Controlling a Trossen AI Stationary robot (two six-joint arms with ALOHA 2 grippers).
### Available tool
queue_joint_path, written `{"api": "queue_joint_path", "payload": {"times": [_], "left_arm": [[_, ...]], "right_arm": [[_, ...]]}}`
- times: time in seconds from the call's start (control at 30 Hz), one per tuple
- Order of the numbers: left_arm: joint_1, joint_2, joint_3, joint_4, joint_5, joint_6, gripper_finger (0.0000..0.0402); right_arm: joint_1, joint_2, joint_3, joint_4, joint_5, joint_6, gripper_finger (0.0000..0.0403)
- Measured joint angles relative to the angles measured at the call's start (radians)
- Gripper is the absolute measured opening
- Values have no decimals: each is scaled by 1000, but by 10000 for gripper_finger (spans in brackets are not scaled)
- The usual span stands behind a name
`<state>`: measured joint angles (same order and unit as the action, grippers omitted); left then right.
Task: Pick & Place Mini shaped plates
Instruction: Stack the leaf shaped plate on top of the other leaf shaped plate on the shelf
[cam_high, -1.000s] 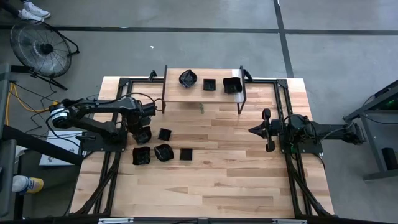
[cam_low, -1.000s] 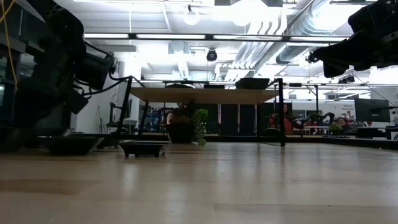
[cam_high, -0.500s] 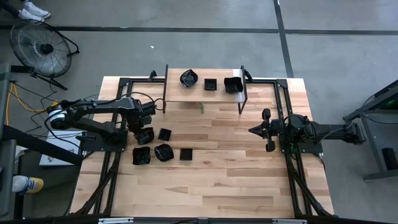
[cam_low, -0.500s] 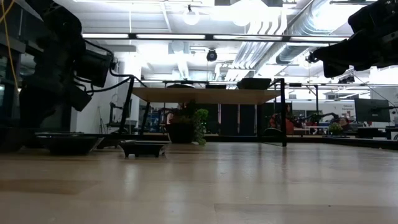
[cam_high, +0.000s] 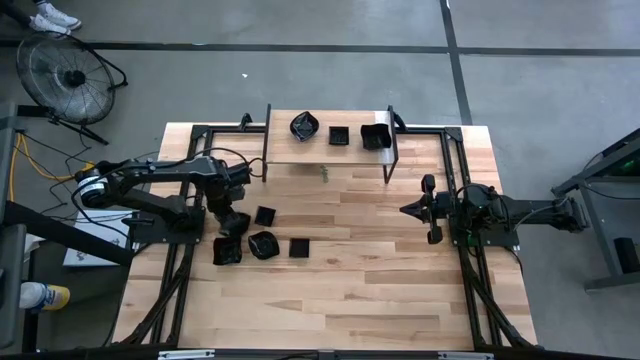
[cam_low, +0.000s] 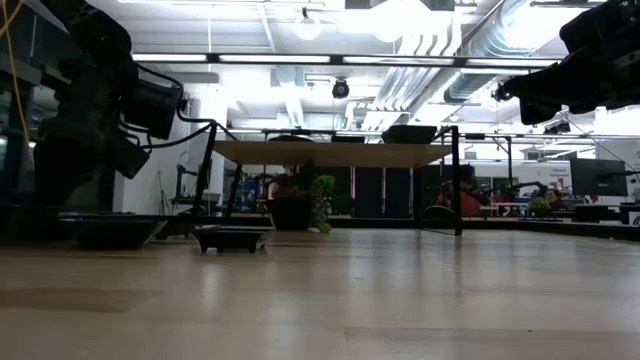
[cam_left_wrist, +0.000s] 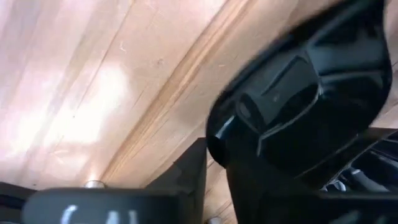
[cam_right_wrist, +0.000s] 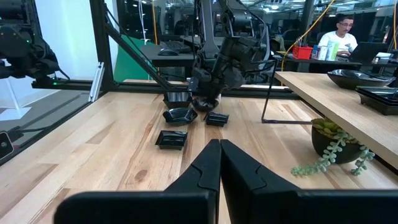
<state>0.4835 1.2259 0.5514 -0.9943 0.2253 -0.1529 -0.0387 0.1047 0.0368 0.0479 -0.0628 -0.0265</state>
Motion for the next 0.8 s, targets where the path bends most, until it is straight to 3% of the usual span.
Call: {"api": "queue_joint_path", "payload": {"times": [0.2, 0.47, 0.8], "left_arm": [[0, 0, 1, 0, -4, 25, 5], [0, 0, 23, -8, -69, 38, 2], [0, 0, 152, -72, -133, 81, 0]], "right_arm": [[0, 0, 0, 0, 0, 0, 8], [0, 0, 0, 0, 0, 0, 5], [0, 0, 0, 0, 0, 0, 8]]}}
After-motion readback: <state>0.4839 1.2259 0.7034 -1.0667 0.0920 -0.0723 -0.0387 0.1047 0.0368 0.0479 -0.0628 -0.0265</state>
